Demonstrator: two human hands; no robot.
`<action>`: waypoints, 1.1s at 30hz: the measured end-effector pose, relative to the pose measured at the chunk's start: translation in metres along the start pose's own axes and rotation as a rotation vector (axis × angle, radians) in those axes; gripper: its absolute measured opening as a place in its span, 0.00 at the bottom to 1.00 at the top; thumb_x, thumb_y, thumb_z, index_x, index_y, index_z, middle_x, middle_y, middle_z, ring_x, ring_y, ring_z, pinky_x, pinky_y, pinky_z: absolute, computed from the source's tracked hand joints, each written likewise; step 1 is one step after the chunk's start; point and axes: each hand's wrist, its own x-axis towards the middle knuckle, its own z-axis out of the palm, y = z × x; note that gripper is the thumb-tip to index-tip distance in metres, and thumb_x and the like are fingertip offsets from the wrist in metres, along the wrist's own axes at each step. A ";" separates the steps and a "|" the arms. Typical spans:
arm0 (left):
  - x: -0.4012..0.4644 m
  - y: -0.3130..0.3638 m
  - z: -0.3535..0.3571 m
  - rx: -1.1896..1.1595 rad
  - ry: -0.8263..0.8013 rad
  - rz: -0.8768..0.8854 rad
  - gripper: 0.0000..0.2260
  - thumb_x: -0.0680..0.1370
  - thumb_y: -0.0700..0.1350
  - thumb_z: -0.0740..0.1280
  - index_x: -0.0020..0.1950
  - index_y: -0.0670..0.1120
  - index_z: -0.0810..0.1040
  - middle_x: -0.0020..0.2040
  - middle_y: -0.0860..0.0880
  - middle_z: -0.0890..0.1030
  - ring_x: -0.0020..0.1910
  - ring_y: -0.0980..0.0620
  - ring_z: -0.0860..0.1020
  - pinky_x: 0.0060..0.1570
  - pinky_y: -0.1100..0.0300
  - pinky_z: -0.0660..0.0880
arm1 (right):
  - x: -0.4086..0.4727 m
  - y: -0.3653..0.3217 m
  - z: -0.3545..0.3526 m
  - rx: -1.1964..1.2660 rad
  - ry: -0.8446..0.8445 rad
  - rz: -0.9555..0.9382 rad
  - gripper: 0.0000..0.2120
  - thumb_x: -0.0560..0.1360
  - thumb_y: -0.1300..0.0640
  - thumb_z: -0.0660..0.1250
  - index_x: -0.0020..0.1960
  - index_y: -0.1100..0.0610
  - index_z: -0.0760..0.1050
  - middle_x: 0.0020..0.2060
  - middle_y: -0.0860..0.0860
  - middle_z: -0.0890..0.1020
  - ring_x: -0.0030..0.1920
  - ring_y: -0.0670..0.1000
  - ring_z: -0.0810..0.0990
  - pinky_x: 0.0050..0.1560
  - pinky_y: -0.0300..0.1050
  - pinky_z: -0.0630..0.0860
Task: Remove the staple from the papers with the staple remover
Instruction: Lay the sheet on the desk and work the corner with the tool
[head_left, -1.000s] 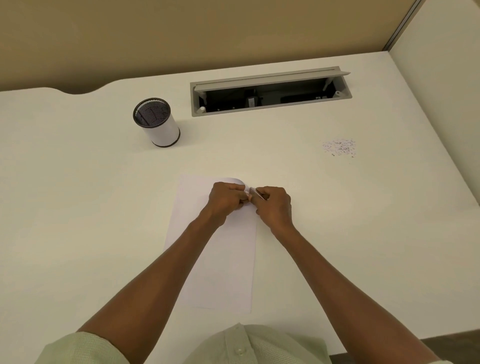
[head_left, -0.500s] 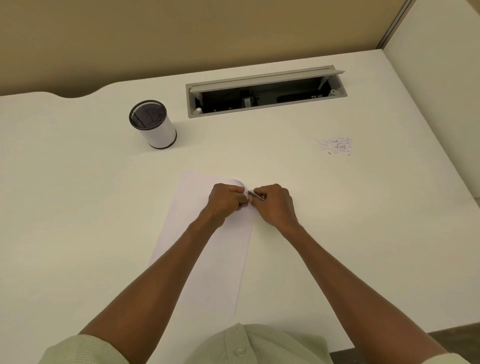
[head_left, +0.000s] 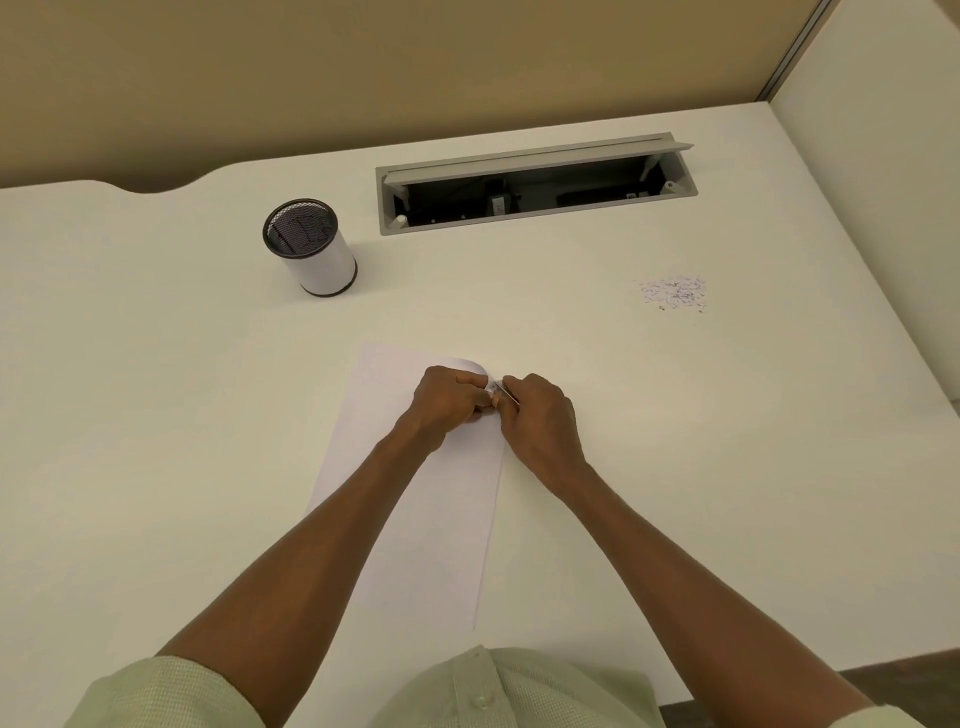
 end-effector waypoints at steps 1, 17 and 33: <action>0.000 -0.001 -0.001 0.000 -0.007 -0.003 0.11 0.73 0.33 0.74 0.55 0.38 0.85 0.49 0.41 0.86 0.38 0.54 0.85 0.39 0.66 0.80 | 0.001 0.000 -0.002 -0.043 -0.008 -0.038 0.13 0.78 0.56 0.60 0.37 0.60 0.69 0.31 0.51 0.70 0.33 0.55 0.70 0.32 0.47 0.60; 0.000 0.003 -0.004 -0.039 -0.032 -0.048 0.07 0.72 0.34 0.74 0.50 0.39 0.86 0.47 0.42 0.87 0.43 0.52 0.86 0.44 0.64 0.82 | 0.012 -0.010 0.001 0.175 -0.051 0.248 0.17 0.76 0.53 0.63 0.32 0.62 0.71 0.25 0.54 0.73 0.29 0.58 0.73 0.28 0.47 0.65; 0.002 0.009 -0.005 -0.020 -0.041 -0.090 0.08 0.72 0.31 0.73 0.50 0.38 0.86 0.43 0.43 0.86 0.36 0.54 0.85 0.44 0.62 0.83 | 0.000 -0.016 -0.002 -0.471 0.070 -0.223 0.09 0.62 0.70 0.69 0.37 0.59 0.73 0.29 0.52 0.72 0.22 0.52 0.58 0.26 0.38 0.45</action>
